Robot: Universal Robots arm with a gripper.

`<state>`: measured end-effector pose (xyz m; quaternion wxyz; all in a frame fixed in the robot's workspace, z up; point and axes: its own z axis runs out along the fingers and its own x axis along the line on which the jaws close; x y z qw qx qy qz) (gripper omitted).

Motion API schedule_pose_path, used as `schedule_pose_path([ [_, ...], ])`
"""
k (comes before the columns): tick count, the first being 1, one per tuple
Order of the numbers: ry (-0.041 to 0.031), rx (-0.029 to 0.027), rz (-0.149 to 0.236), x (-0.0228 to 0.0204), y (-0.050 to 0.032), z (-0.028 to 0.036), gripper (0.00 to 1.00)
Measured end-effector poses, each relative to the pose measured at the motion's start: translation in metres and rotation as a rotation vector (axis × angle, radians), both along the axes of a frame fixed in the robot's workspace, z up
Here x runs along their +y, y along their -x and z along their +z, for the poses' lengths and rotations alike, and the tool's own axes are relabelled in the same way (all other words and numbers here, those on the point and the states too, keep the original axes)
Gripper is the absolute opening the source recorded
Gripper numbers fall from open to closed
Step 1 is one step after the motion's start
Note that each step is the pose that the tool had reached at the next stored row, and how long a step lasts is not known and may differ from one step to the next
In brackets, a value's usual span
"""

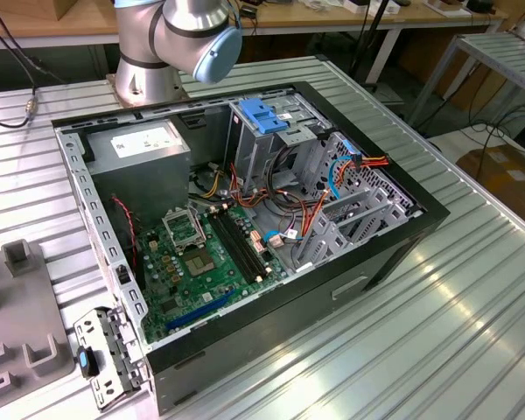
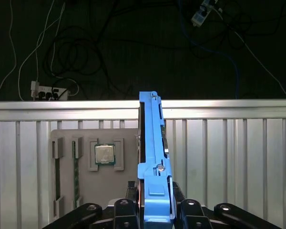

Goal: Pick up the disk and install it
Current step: 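Pick up the disk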

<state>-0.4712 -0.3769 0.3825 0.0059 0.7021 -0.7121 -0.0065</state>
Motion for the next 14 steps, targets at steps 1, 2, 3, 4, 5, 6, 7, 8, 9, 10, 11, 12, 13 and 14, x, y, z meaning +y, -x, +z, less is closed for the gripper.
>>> schedule_pose_path([
  [1,0.0000,-0.0001,0.000,0.0000,0.0000,0.0000,0.37],
  [2,0.0005,-0.0009,0.000,0.0000,0.0000,0.0001,0.37],
  [3,0.0026,-0.0056,0.000,0.0000,0.0000,0.0004,0.37],
  [4,0.0041,-0.0098,0.000,0.0000,0.0000,0.0004,0.37],
  [5,0.0060,-0.0145,0.000,0.0000,0.0000,0.0005,0.37],
  [6,0.0078,-0.0185,0.000,0.0000,0.0000,0.0007,0.37],
  [7,0.0092,-0.0215,0.000,0.0000,-0.0001,0.0009,0.37],
  [8,0.0108,-0.0247,0.000,0.0000,-0.0001,0.0013,0.37],
  [9,0.0114,-0.0266,0.000,-0.0001,0.0000,0.0020,0.37],
  [10,0.0116,-0.0273,0.000,0.0000,0.0000,0.0027,0.37],
  [11,0.0117,-0.0275,0.000,0.0000,0.0000,0.0033,0.37],
  [12,0.0118,-0.0274,0.000,0.0000,0.0000,0.0043,0.37],
  [13,0.0118,-0.0274,0.000,0.0000,0.0000,0.0053,0.37],
  [14,0.0118,-0.0275,0.000,0.0000,0.0000,0.0064,0.37],
])
